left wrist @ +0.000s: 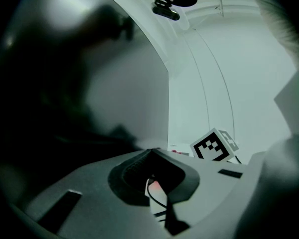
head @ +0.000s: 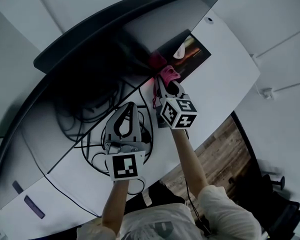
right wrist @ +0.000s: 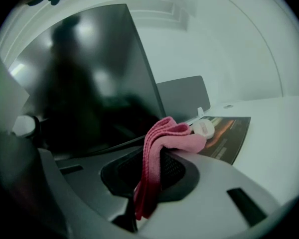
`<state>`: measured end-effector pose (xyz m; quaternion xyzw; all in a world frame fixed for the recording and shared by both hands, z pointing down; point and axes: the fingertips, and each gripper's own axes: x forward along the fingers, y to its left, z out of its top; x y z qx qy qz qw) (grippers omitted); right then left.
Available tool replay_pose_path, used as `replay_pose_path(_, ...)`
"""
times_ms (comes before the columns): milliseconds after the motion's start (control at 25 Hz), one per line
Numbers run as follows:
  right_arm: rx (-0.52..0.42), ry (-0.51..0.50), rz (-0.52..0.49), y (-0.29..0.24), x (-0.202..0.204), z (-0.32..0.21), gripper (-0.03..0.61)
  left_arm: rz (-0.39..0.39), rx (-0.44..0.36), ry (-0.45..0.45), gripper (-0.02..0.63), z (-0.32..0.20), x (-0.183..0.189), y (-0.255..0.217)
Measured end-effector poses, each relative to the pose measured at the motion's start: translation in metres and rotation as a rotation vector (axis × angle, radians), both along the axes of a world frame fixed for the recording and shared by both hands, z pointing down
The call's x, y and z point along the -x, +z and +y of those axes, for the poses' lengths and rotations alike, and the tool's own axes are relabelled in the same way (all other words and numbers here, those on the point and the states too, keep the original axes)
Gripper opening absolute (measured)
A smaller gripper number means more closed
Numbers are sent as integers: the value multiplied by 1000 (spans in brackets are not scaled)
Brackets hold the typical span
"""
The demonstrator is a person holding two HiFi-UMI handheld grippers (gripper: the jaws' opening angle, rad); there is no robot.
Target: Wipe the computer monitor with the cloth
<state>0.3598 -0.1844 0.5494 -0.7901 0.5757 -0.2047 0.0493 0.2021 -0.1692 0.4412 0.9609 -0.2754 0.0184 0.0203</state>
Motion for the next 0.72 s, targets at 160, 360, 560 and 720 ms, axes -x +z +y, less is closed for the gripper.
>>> replay_pose_path(160, 5, -82, -31, 1, 29, -2, 57, 3, -5, -7, 14, 3, 10, -3)
replay_pose_path(360, -5, -194, -111, -2, 77, -4, 57, 9, 8, -54, 15, 3, 36, -11)
replay_pose_path(560, 7, -244, -162, -2, 112, -1, 57, 7, -1, -99, 15, 3, 62, -20)
replay_pose_path(720, 7, -283, -198, -2, 144, -1, 57, 3, 10, -154, 15, 1, 90, -22)
